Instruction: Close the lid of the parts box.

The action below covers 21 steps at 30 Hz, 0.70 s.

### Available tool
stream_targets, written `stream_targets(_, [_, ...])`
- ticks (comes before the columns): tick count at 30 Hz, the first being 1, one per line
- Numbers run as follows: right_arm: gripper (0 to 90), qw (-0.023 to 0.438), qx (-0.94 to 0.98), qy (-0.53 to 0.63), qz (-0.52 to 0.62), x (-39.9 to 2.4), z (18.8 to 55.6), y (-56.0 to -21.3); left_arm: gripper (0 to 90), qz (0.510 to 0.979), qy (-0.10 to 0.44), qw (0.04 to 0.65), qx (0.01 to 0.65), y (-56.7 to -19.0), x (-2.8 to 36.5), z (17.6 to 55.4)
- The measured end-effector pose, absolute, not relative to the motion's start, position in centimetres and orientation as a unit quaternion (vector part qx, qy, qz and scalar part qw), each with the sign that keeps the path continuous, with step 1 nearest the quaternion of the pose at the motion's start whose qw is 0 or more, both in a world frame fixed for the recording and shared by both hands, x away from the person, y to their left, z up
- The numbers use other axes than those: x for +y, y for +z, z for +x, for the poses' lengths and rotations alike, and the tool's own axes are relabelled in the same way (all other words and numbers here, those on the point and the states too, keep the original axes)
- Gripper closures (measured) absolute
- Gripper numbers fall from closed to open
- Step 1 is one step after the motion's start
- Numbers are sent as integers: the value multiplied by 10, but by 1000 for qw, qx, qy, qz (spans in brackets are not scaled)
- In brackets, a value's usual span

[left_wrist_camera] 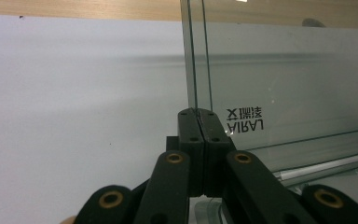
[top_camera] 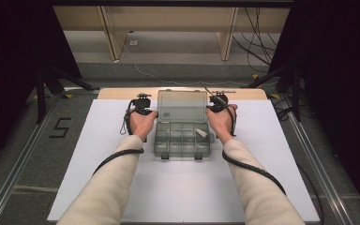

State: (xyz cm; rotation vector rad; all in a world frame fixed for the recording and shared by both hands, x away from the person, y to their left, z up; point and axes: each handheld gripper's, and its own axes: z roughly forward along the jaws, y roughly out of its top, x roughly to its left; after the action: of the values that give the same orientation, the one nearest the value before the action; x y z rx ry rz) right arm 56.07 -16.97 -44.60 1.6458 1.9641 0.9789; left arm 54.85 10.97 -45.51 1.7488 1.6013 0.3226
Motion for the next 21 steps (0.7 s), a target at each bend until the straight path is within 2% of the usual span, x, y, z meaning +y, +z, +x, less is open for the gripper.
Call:
stream_targets(4, [864, 190, 699, 343, 597, -170, 563, -441, 892, 678, 129, 369, 622, -455, 109, 548])
stream_targets(9, [785, 185, 693, 355, 599, -172, 568, -436, 892, 683, 129, 366, 619, -454, 109, 547])
stream_targets(12, [730, 203, 703, 355, 581, -175, 576, -434, 892, 685, 136, 371, 613, -454, 109, 548])
stream_targets(13, [719, 192, 692, 359, 595, -172, 577, -431, 892, 679, 131, 372, 619, -453, 108, 547])
stream_targets(14, [709, 203, 704, 354, 581, -175, 580, -431, 893, 692, 135, 369, 606, -453, 110, 547])
stream_targets(21, [705, 198, 693, 355, 596, -178, 593, -426, 894, 685, 131, 374, 611, -450, 108, 546])
